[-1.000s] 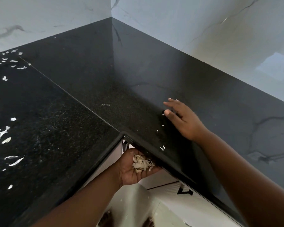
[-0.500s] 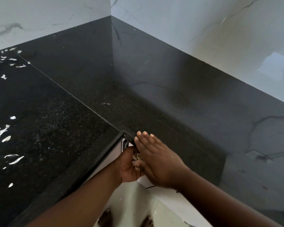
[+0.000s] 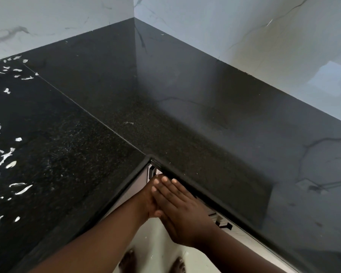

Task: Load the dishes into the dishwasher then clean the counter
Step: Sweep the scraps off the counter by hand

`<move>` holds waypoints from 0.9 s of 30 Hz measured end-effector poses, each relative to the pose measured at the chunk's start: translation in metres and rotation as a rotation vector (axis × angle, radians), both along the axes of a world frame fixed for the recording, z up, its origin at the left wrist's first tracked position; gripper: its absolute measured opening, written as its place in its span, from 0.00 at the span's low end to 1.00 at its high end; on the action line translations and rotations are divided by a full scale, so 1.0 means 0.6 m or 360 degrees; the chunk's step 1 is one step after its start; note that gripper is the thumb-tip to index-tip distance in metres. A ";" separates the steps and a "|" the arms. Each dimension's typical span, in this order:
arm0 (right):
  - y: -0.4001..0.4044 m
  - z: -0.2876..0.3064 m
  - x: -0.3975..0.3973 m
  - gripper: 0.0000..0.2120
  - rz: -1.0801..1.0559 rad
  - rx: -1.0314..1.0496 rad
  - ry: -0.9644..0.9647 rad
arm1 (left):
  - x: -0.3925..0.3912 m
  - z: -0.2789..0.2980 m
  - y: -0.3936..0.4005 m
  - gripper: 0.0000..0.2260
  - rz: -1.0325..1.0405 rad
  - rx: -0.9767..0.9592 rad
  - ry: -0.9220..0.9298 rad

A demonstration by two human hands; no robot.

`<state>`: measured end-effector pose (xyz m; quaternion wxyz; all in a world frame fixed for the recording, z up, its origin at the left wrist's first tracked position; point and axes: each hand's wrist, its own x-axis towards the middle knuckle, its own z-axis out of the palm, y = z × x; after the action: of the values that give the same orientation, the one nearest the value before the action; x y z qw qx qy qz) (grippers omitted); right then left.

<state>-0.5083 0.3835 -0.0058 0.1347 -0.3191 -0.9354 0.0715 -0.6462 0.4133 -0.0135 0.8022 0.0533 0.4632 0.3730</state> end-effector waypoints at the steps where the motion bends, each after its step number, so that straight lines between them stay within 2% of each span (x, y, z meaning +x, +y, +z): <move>1: -0.001 0.001 0.005 0.24 -0.0047 -0.0061 0.0203 | 0.005 0.003 0.002 0.14 -0.0035 0.0017 -0.0103; 2: -0.004 0.002 0.008 0.22 -0.0117 -0.0119 0.0410 | 0.003 0.005 0.001 0.11 -0.0088 0.0014 -0.0261; 4: -0.015 0.005 0.010 0.20 -0.0253 -0.0185 0.0769 | -0.005 0.000 0.004 0.14 -0.0086 -0.0098 -0.0433; 7: -0.037 0.008 -0.005 0.16 -0.0527 -0.0301 0.1181 | -0.004 0.003 -0.003 0.18 -0.0044 -0.0138 -0.0534; 11: -0.064 0.003 -0.038 0.12 -0.1348 -0.0854 0.1731 | -0.014 0.004 -0.015 0.22 0.0165 -0.0150 -0.0611; 15: -0.077 0.002 -0.062 0.10 -0.1720 -0.1279 0.1805 | -0.016 -0.013 -0.043 0.20 0.0498 -0.0165 -0.0563; 19: -0.060 -0.006 -0.065 0.12 -0.1955 -0.1969 0.2069 | 0.008 -0.022 -0.105 0.19 0.0785 -0.0179 -0.0487; 21: -0.067 -0.017 -0.072 0.11 -0.1949 -0.2304 0.2148 | 0.029 -0.022 -0.143 0.18 0.1000 -0.0182 -0.0535; 23: -0.087 -0.029 -0.084 0.14 -0.1797 -0.2513 0.2269 | 0.046 -0.023 -0.180 0.17 0.1202 -0.0147 -0.0627; 25: -0.120 -0.040 -0.086 0.17 -0.1681 -0.2619 0.2311 | 0.055 -0.025 -0.221 0.16 0.1385 -0.0132 -0.0678; 27: -0.158 -0.044 -0.087 0.17 -0.1663 -0.2673 0.2188 | 0.059 -0.033 -0.268 0.17 0.1495 -0.0150 -0.0664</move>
<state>-0.5602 0.2887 -0.0322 0.3679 -0.5427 -0.0876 0.7500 -0.6110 0.2524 -0.0331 0.6250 -0.2721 0.2837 0.6744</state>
